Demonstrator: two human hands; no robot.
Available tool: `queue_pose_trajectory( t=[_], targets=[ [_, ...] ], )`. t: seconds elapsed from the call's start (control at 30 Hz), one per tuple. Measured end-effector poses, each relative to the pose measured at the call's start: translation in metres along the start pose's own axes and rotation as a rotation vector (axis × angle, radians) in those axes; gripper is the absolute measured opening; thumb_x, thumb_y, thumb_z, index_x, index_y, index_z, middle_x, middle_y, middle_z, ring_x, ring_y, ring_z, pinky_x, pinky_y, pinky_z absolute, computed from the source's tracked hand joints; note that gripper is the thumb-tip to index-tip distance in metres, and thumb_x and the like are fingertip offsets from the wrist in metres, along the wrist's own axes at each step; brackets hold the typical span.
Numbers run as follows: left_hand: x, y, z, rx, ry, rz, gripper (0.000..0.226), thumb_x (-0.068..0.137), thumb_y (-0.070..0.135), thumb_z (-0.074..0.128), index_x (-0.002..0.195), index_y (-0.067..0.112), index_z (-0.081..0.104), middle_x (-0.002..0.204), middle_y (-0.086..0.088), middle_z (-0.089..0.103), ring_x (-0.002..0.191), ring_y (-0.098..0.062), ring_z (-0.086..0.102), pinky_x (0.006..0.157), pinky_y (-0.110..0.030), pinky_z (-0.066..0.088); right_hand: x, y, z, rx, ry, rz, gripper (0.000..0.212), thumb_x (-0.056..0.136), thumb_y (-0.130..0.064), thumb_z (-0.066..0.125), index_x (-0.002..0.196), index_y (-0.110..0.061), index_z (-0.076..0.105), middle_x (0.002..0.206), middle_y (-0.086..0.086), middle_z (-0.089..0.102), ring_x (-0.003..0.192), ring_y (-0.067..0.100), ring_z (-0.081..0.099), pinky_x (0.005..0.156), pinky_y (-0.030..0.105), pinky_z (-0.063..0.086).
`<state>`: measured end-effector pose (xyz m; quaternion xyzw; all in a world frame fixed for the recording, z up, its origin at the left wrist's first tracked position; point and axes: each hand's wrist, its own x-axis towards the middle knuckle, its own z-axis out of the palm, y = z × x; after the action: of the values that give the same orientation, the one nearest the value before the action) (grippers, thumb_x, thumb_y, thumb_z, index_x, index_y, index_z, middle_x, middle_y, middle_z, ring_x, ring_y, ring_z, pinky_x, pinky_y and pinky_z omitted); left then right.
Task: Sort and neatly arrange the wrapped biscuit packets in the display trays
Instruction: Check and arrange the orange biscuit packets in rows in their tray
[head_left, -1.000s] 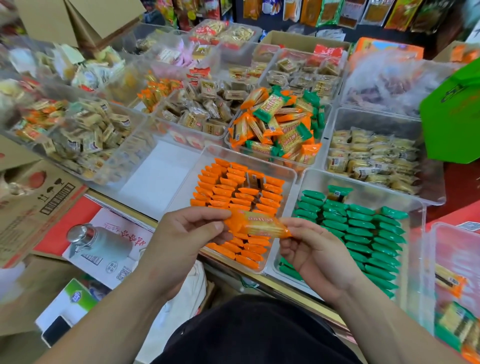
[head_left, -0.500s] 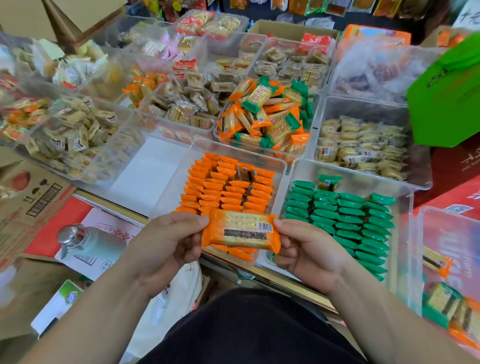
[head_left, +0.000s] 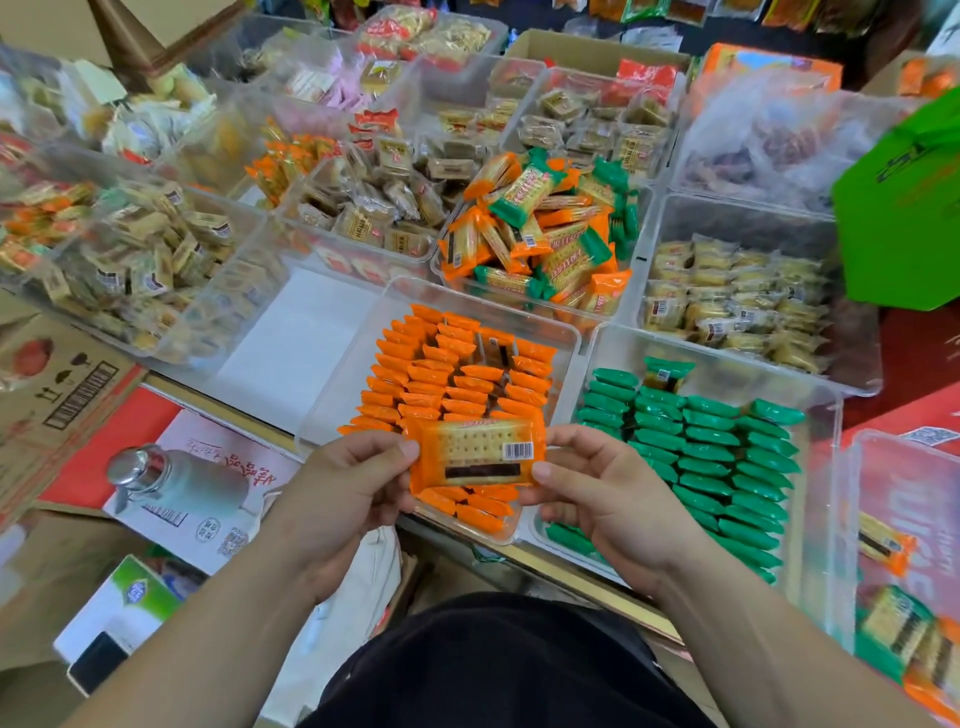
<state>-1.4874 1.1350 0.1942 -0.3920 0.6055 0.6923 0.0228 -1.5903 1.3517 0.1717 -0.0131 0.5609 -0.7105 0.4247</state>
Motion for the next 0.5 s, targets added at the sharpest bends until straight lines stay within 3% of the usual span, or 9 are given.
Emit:
queue_pose_trajectory(
  t=[0.17, 0.33, 0.4, 0.5],
  targets=[
    [0.033, -0.007, 0.008, 0.188, 0.034, 0.13, 0.011, 0.097, 0.014, 0.063, 0.093, 0.014, 0.073, 0.075, -0.004, 0.067, 0.07, -0.02, 0.065, 0.06, -0.031, 0.046, 0.024, -0.002, -0.009, 0.034, 0.076, -0.001, 0.029, 0.086, -0.011, 0.069, 0.113, -0.002, 0.064, 0.11, 0.017, 0.074, 0.1, 0.034, 0.072, 0.083, 0.036, 0.059],
    [0.077, -0.007, 0.026, 0.31, -0.006, 0.216, 0.023, 0.099, 0.023, 0.061, 0.119, 0.03, 0.069, 0.106, 0.009, 0.073, 0.089, -0.004, 0.069, 0.081, -0.031, 0.054, 0.065, -0.012, -0.018, -0.147, 0.217, -0.151, 0.01, 0.087, -0.006, 0.072, 0.091, -0.015, 0.071, 0.092, 0.008, 0.076, 0.089, 0.028, 0.072, 0.086, 0.043, 0.058],
    [0.101, -0.015, 0.026, 0.49, -0.033, 0.3, 0.032, 0.097, 0.029, 0.063, 0.129, 0.033, 0.062, 0.126, 0.013, 0.065, 0.111, -0.004, 0.061, 0.096, -0.033, 0.049, 0.089, -0.018, -0.024, -0.331, 0.295, -0.241, 0.013, 0.091, -0.006, 0.07, 0.09, -0.019, 0.071, 0.085, 0.003, 0.075, 0.083, 0.023, 0.072, 0.08, 0.039, 0.058],
    [0.136, -0.037, 0.024, 0.978, -0.081, 0.4, 0.053, 0.097, 0.046, 0.058, 0.146, 0.029, 0.048, 0.157, 0.005, 0.038, 0.144, -0.016, 0.033, 0.115, -0.038, 0.03, 0.126, -0.027, -0.032, -0.734, 0.361, -0.364, 0.016, 0.091, -0.014, 0.072, 0.09, -0.03, 0.069, 0.079, -0.004, 0.073, 0.076, 0.014, 0.069, 0.069, 0.03, 0.056]
  ],
)
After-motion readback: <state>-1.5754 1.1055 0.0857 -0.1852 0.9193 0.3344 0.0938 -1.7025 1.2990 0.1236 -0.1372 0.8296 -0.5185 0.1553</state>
